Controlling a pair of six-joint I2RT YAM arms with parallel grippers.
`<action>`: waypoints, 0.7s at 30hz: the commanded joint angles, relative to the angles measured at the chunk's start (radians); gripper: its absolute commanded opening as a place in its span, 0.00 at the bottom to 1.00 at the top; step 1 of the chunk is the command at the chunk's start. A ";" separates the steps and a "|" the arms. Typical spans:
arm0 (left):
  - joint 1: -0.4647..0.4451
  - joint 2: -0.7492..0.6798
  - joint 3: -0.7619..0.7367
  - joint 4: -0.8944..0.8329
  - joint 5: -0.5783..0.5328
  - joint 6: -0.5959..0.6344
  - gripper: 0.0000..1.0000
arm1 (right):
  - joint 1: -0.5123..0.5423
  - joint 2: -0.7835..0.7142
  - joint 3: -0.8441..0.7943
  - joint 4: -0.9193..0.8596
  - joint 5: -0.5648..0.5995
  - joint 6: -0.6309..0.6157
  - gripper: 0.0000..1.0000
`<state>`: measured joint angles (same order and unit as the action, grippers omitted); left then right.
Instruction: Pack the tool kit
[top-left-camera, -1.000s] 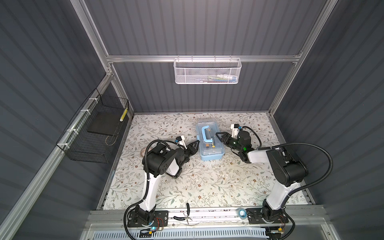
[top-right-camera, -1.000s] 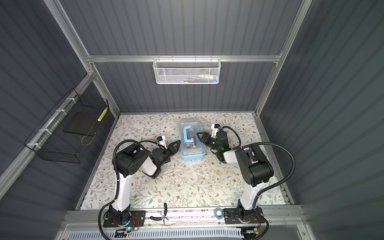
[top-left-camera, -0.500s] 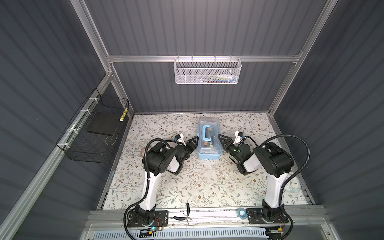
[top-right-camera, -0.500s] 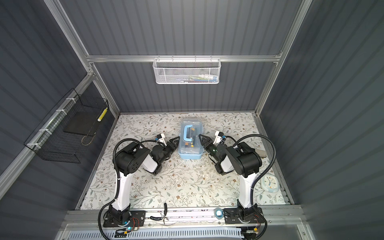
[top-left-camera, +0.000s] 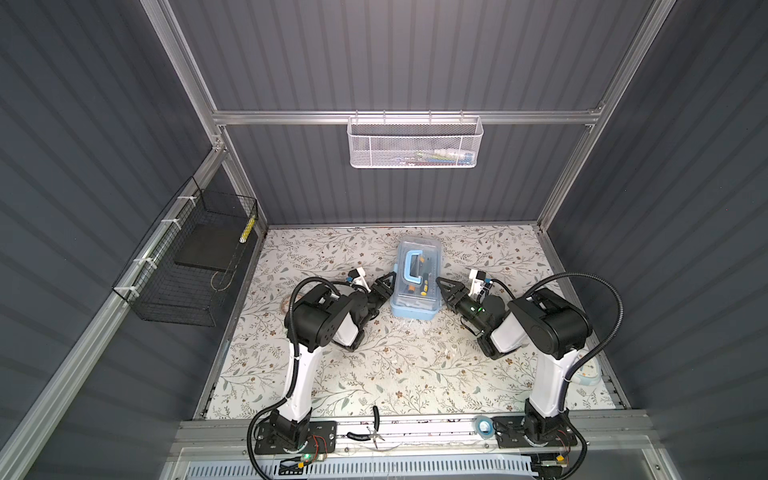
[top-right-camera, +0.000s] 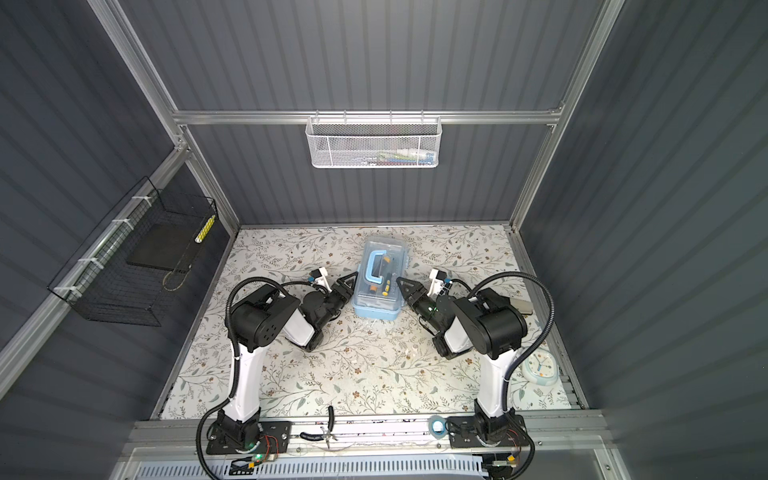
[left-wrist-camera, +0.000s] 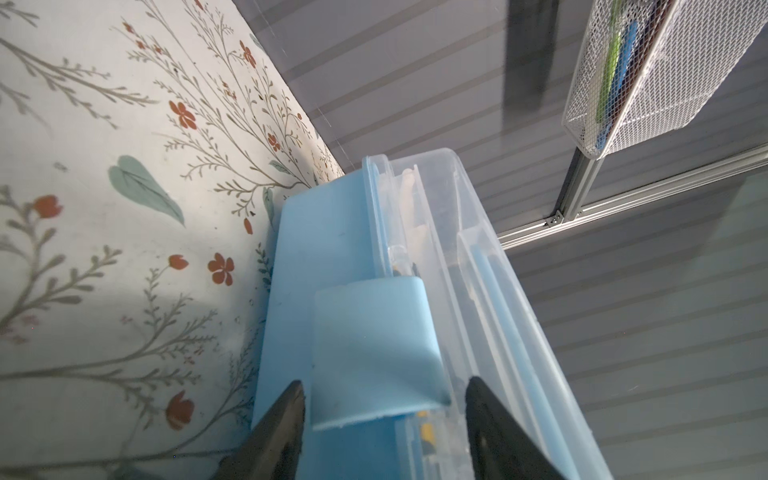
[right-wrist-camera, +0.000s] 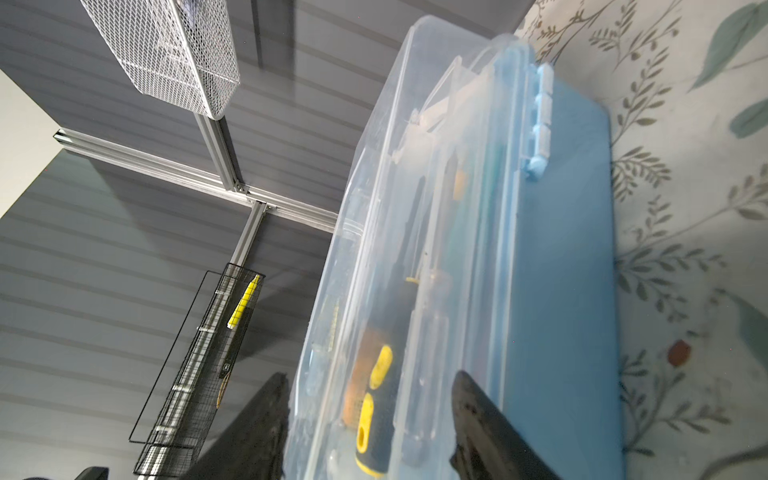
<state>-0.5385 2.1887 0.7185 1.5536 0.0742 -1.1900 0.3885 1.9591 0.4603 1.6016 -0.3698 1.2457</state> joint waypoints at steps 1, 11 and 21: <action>-0.153 -0.010 -0.016 -0.024 0.302 0.084 0.64 | 0.074 0.006 0.003 -0.183 -0.369 0.050 0.64; -0.153 -0.042 -0.085 -0.024 0.228 0.119 0.73 | 0.046 -0.155 0.101 -0.592 -0.379 -0.093 0.66; -0.147 -0.093 -0.139 -0.024 0.196 0.165 0.80 | 0.027 -0.216 0.151 -0.754 -0.381 -0.163 0.67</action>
<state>-0.5606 2.1239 0.5804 1.5478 0.0170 -1.1320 0.3492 1.7363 0.5926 1.0054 -0.5049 1.0912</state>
